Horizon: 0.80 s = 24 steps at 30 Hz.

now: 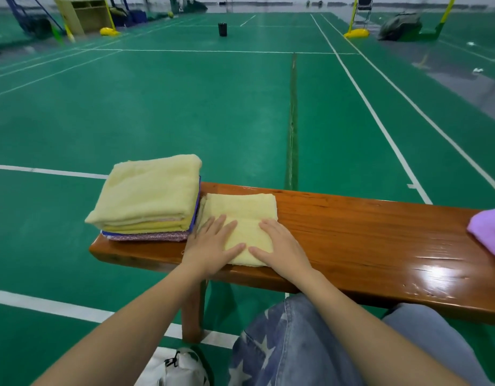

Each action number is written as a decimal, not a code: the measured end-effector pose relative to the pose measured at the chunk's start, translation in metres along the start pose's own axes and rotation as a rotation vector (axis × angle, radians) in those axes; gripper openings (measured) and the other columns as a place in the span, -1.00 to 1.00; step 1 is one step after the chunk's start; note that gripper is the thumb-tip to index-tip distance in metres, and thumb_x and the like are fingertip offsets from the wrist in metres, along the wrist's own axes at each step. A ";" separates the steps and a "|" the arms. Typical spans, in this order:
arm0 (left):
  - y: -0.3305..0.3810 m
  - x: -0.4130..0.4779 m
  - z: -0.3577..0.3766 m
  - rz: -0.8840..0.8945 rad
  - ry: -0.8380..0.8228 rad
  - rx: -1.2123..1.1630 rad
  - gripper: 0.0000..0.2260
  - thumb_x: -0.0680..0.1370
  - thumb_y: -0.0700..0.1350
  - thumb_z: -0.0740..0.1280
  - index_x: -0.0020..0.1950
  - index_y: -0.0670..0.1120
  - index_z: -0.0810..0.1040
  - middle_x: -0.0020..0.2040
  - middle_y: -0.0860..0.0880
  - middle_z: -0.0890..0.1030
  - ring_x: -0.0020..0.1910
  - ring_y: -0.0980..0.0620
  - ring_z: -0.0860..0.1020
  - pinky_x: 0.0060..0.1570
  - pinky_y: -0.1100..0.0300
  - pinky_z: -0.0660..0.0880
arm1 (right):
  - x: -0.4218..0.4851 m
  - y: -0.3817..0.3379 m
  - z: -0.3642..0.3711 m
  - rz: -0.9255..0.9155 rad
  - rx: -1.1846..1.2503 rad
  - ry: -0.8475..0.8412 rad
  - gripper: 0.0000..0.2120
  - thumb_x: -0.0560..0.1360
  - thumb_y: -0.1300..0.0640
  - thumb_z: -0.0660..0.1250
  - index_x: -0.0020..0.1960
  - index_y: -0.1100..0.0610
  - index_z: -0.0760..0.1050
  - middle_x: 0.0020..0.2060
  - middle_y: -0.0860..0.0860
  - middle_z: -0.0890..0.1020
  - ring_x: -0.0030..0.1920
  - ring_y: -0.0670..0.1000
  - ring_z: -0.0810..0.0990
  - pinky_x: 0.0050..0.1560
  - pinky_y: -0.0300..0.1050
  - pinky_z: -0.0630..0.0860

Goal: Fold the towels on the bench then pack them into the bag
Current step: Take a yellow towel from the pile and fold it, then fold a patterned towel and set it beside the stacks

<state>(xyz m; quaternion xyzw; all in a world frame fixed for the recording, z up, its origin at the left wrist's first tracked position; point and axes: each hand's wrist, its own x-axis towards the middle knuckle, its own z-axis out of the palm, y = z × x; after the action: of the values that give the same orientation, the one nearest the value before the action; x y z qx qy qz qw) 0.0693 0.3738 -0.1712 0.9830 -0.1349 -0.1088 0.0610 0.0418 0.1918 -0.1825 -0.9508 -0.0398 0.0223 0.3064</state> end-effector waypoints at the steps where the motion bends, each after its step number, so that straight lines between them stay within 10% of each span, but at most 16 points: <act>1: 0.002 -0.001 -0.003 -0.007 0.009 -0.005 -0.40 0.54 0.33 0.00 0.53 0.17 -0.02 0.56 0.10 -0.09 0.53 0.03 -0.12 0.46 -0.10 -0.08 | -0.001 0.000 -0.002 0.001 0.011 -0.004 -0.35 0.49 -0.22 0.26 0.48 -0.04 0.17 0.49 -0.10 0.19 0.49 -0.06 0.13 0.47 0.00 0.17; 24: 0.291 0.012 -0.020 0.485 0.373 -0.192 -0.29 0.41 0.39 -0.03 0.47 0.06 0.27 0.44 0.05 0.34 0.42 0.03 0.29 0.40 0.08 0.18 | -0.139 0.170 -0.209 0.076 0.030 0.473 -0.41 0.45 -0.03 0.40 0.41 0.07 0.32 0.38 0.00 0.39 0.42 0.00 0.27 0.45 -0.05 0.19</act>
<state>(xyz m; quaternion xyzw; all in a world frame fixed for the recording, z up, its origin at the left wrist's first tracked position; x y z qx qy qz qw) 0.0120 0.0942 -0.1105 0.9150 -0.3407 0.0788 0.2011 -0.0721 -0.0795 -0.1103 -0.9258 0.0694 -0.1888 0.3202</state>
